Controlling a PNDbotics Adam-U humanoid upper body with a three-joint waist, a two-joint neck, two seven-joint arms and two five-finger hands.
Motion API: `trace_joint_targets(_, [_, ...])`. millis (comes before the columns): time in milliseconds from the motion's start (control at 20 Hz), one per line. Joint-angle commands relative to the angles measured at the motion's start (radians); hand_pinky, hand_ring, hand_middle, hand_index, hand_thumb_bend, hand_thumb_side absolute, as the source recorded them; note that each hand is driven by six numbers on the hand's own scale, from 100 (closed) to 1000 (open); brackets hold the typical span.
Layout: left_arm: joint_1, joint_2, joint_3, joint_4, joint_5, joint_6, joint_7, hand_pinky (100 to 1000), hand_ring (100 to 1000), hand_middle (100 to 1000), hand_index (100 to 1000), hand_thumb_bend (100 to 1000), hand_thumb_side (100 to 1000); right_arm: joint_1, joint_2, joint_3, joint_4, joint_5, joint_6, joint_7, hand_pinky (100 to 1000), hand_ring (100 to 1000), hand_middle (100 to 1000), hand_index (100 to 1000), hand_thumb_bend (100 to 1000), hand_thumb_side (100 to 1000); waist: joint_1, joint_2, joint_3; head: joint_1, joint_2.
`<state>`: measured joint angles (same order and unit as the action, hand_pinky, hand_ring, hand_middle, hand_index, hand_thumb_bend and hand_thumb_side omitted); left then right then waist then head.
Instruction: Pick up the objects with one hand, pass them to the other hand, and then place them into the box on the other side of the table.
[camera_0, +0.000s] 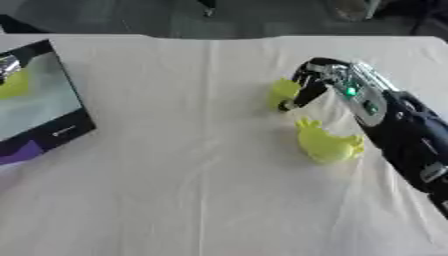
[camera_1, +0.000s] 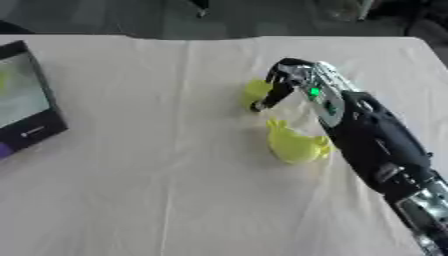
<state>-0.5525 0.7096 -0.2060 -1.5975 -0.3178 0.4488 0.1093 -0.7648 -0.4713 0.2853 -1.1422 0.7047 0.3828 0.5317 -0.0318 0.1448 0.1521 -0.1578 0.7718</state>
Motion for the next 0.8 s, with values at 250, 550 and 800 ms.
trace_joint_targets(250, [-0.011, 0.013, 0.018, -0.011, -0.007, -0.002, 0.008, 862, 748, 587, 746, 606, 526, -0.017, -0.013, -0.01, 0.006, -0.005, 0.005, -0.019, 879, 816, 715, 786, 520, 339, 0.007, 0.006, 0.005, -0.004, -0.002])
trace_joint_targets(550, [-0.01, 0.012, 0.018, -0.008, -0.006, -0.003, 0.009, 863, 749, 587, 744, 595, 530, -0.017, -0.012, -0.009, 0.009, 0.002, 0.002, -0.017, 881, 810, 693, 764, 493, 298, 0.006, 0.007, 0.005, -0.002, -0.002])
trace_joint_targets(800, [-0.011, 0.01, 0.019, -0.005, -0.005, -0.005, 0.011, 864, 749, 587, 744, 591, 531, -0.02, -0.011, -0.012, 0.001, -0.013, 0.012, -0.019, 871, 777, 653, 724, 467, 244, 0.005, 0.006, 0.005, -0.003, -0.002])
